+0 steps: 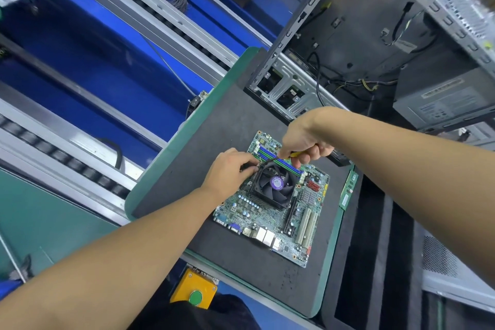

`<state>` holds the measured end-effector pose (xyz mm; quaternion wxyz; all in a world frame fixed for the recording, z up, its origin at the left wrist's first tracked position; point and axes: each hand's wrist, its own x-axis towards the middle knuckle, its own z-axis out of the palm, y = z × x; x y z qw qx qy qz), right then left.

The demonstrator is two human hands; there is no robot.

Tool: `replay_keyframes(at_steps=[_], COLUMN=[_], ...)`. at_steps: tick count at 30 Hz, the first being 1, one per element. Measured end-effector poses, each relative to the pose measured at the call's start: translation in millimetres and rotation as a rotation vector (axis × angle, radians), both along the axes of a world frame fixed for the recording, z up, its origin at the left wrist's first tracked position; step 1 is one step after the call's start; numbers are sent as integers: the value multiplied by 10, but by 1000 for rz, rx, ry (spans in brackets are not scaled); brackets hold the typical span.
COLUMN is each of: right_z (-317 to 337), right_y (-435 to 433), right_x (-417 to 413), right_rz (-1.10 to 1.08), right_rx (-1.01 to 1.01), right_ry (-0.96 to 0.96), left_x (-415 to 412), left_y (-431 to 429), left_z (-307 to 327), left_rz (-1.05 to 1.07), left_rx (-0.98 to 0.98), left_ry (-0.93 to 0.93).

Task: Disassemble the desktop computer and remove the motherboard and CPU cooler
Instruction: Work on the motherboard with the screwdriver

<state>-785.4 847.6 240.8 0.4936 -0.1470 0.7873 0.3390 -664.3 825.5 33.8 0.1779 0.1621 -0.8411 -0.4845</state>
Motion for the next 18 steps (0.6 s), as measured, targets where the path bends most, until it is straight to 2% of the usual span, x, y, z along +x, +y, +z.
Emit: replay_keyframes(at_steps=[3,6,12,18], right_z=[-26,-3,12,-21], right_y=[-40,-61,-18,-140], right_x=[73,163,296,509], right_rz=[112,315,991,1531], right_rx=[-13,-33,-98,-118], right_ry=[-9,-16,210,137], left_x=[4,-5,-9,-4], left_y=[-7,-11,-13,-25], left_z=[-2,-2,-3,8], left_rz=[0,-5,8,10], left_rx=[4,8,12,78], left_ry=[4,-14,-49,-103])
